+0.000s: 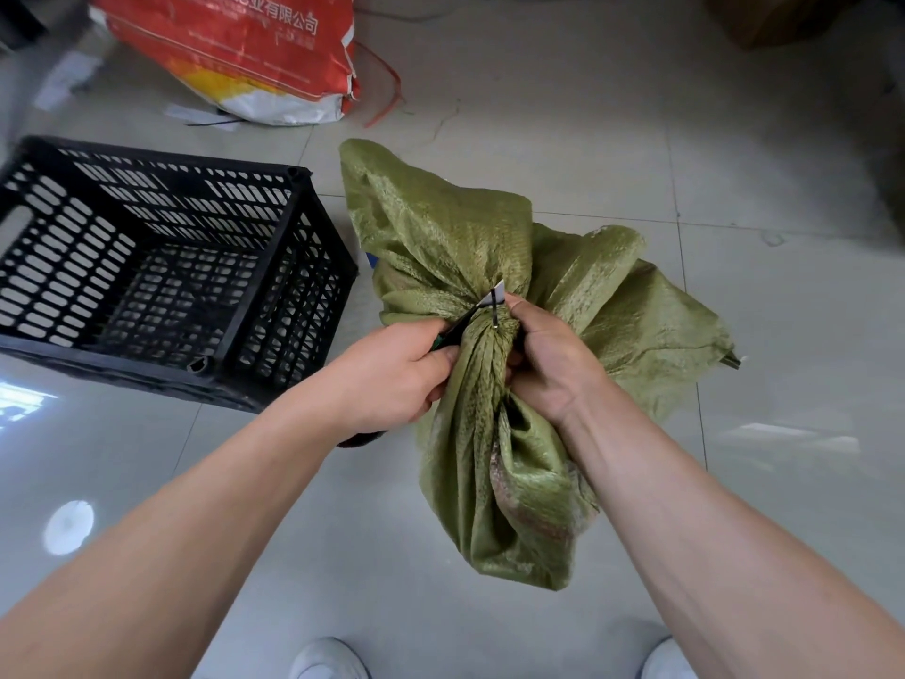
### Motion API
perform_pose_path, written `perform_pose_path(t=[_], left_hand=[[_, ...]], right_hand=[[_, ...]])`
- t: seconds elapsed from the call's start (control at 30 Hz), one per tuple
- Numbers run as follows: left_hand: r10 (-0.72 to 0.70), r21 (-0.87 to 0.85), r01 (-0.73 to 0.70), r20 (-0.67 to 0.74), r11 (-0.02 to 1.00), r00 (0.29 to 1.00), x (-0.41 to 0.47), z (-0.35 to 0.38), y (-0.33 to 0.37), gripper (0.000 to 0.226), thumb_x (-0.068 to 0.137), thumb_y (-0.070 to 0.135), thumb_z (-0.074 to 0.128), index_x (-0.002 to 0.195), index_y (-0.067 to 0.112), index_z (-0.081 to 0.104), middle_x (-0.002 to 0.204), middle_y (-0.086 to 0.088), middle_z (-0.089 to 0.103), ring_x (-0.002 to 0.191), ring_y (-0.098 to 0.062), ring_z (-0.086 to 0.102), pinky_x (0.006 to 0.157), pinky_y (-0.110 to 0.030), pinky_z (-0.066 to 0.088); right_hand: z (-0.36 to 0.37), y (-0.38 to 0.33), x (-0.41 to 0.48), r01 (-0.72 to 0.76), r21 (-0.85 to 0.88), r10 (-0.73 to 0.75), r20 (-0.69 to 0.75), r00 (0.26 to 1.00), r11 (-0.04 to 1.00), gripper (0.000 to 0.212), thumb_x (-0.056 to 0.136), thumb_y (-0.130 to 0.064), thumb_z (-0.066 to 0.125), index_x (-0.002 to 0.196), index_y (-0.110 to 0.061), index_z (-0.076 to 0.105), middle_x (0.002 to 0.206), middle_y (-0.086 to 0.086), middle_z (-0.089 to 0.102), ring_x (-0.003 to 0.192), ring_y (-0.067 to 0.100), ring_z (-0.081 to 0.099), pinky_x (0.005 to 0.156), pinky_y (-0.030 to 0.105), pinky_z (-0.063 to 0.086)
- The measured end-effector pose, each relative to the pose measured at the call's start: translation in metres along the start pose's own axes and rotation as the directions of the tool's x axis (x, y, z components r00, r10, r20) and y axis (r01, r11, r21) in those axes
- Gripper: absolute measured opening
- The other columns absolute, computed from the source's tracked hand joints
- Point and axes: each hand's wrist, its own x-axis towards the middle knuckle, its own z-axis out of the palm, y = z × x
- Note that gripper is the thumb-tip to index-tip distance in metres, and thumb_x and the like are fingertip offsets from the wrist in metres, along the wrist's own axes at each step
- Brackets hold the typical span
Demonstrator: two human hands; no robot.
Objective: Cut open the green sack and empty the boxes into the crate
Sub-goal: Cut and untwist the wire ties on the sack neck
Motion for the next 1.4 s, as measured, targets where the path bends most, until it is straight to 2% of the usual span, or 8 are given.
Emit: perform_pose_path(t=[0.1,0.2,0.37,0.63,0.9,1.07,1.2,1.4], left_hand=[[-0.037,-0.049,0.041,0.062,0.998,0.997,0.002,-0.003,0.003,0.02,0.103,0.011,0.04,0.084,0.005,0.045,0.063,-0.007,0.043,0.046,-0.012,0.039,0.045,-0.025,0.034],[-0.039,-0.035,0.042,0.082,0.998,0.996,0.002,-0.008,0.003,0.023,0.102,0.014,0.042,0.081,0.007,0.047,0.062,-0.005,0.046,0.05,-0.018,0.041,0.049,-0.03,0.036],[0.133,-0.152,-0.139,-0.048,0.978,0.99,0.016,-0.019,0.05,0.021,0.103,0.017,0.041,0.085,0.008,0.049,0.063,-0.002,0.047,0.047,-0.019,0.043,0.048,-0.029,0.035],[0.07,-0.082,-0.084,-0.171,0.993,0.983,0.012,-0.046,0.037,0.023,0.103,0.02,0.042,0.085,0.009,0.05,0.062,-0.001,0.05,0.048,-0.017,0.045,0.051,-0.03,0.04],[-0.019,-0.235,-0.054,-0.294,0.97,0.956,0.025,-0.026,0.002,0.009,0.089,0.013,0.065,0.083,0.017,0.059,0.061,0.005,0.056,0.051,-0.017,0.053,0.056,-0.029,0.044],[-0.053,-0.394,-0.082,-0.319,0.916,0.946,0.03,-0.015,-0.005,0.022,0.086,0.005,0.068,0.094,0.024,0.06,0.067,0.0,0.057,0.052,-0.015,0.052,0.051,-0.026,0.044],[-0.025,-0.288,-0.07,-0.313,0.955,0.95,0.032,-0.01,-0.006,0.024,0.079,0.015,0.073,0.098,0.029,0.069,0.083,0.0,0.072,0.076,-0.016,0.067,0.082,-0.041,0.057],[-0.019,-0.121,-0.026,-0.359,0.992,0.933,0.031,-0.021,0.002,0.022,0.069,0.034,0.079,0.073,0.018,0.064,0.078,-0.01,0.063,0.07,-0.019,0.057,0.07,-0.033,0.045]], right_hand=[[-0.002,0.003,0.002,0.0,0.008,0.0,0.046,0.999,1.0,0.024,0.1,-0.026,0.049,0.08,-0.012,0.054,0.048,0.0,0.059,0.038,0.009,0.05,0.055,0.031,0.024],[-0.004,0.004,0.007,-0.031,0.009,0.03,0.128,0.991,0.999,0.042,0.068,-0.036,0.083,0.09,-0.008,0.062,0.07,0.011,0.067,0.066,0.024,0.054,0.064,0.037,0.034],[0.018,0.051,-0.008,-0.167,-0.003,0.162,0.264,0.951,0.986,0.025,0.099,-0.007,0.043,0.097,-0.003,0.068,0.085,0.014,0.071,0.075,0.023,0.07,0.077,0.033,0.058],[0.011,0.001,0.006,-0.002,0.095,-0.022,0.246,0.969,0.995,0.045,0.093,-0.016,0.049,0.135,-0.002,0.042,0.123,0.028,0.047,0.113,0.037,0.049,0.1,0.046,0.047],[0.01,-0.011,0.009,0.268,-0.162,-0.245,0.15,0.958,0.95,0.024,0.101,-0.01,0.047,0.08,-0.012,0.058,0.074,0.012,0.065,0.073,0.027,0.063,0.08,0.045,0.053],[0.012,-0.014,0.006,0.412,-0.433,-0.393,0.137,0.909,0.802,0.018,0.098,-0.015,0.055,0.083,-0.021,0.063,0.072,-0.006,0.064,0.067,0.009,0.061,0.065,0.026,0.053],[0.014,-0.017,0.002,0.492,-0.612,-0.49,0.189,0.851,0.619,0.018,0.098,-0.017,0.054,0.085,-0.026,0.061,0.077,-0.013,0.058,0.067,-0.007,0.051,0.063,0.009,0.041],[0.013,-0.016,0.003,0.515,-0.484,-0.548,0.086,0.832,0.707,0.02,0.098,-0.02,0.053,0.084,-0.032,0.062,0.08,-0.014,0.056,0.079,0.008,0.05,0.076,0.029,0.041]])
